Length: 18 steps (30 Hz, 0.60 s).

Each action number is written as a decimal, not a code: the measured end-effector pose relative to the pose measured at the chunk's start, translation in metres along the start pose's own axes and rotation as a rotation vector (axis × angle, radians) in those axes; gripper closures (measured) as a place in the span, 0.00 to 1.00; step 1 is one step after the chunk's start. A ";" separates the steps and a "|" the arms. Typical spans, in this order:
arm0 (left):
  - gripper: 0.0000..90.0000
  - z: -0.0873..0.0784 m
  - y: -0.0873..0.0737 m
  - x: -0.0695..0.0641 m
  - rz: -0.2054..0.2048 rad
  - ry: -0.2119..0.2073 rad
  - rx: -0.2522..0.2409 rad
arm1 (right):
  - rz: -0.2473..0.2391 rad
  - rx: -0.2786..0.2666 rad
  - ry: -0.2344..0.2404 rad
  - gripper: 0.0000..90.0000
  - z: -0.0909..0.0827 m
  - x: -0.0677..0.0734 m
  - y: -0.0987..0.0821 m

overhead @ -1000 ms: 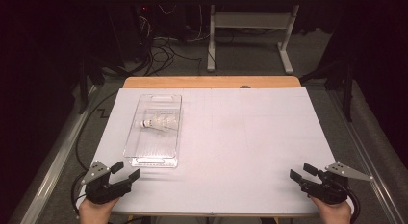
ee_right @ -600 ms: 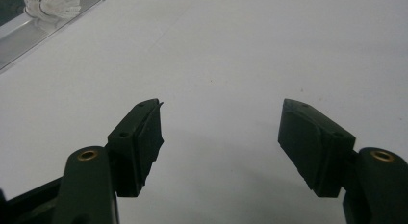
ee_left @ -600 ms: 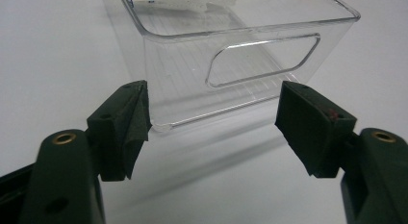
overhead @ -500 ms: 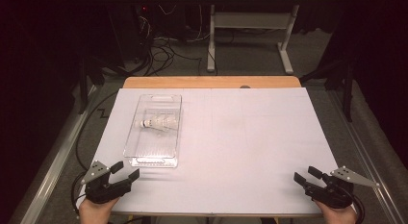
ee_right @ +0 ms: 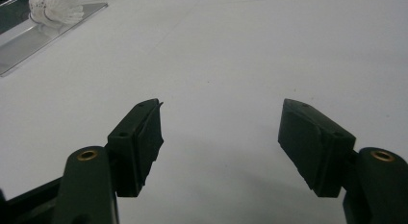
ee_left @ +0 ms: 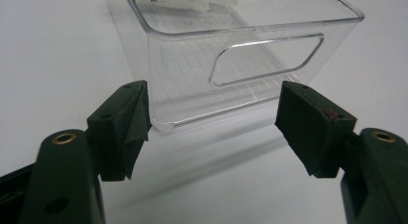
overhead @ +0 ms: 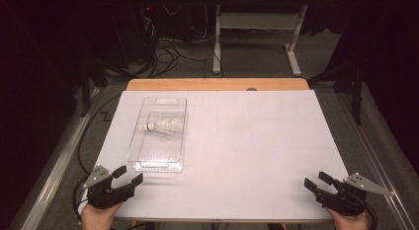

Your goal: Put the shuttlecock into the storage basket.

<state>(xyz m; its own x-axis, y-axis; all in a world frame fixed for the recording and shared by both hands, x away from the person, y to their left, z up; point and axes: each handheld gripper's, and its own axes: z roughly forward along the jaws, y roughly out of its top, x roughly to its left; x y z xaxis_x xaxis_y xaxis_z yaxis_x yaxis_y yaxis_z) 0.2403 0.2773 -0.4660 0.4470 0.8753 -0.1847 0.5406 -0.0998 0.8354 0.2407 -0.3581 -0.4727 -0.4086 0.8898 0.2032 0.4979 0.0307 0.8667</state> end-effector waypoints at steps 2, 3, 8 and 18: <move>0.32 0.000 0.000 0.000 -0.002 0.002 0.001 | -0.003 -0.001 0.002 0.36 0.000 -0.001 0.000; 0.32 0.000 0.000 0.001 -0.005 0.003 0.000 | 0.000 -0.002 0.002 0.36 0.000 -0.001 -0.001; 0.32 0.000 -0.001 0.002 -0.013 0.003 0.002 | -0.005 0.009 0.001 0.36 0.001 -0.001 -0.001; 0.32 0.001 -0.001 0.002 -0.011 0.000 0.005 | -0.016 0.025 -0.005 0.34 0.004 -0.002 -0.001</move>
<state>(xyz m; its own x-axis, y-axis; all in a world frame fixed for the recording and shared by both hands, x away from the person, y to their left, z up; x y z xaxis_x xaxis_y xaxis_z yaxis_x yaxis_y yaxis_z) 0.2412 0.2789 -0.4672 0.4409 0.8763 -0.1942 0.5489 -0.0921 0.8308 0.2441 -0.3579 -0.4757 -0.4124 0.8916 0.1873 0.5102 0.0557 0.8583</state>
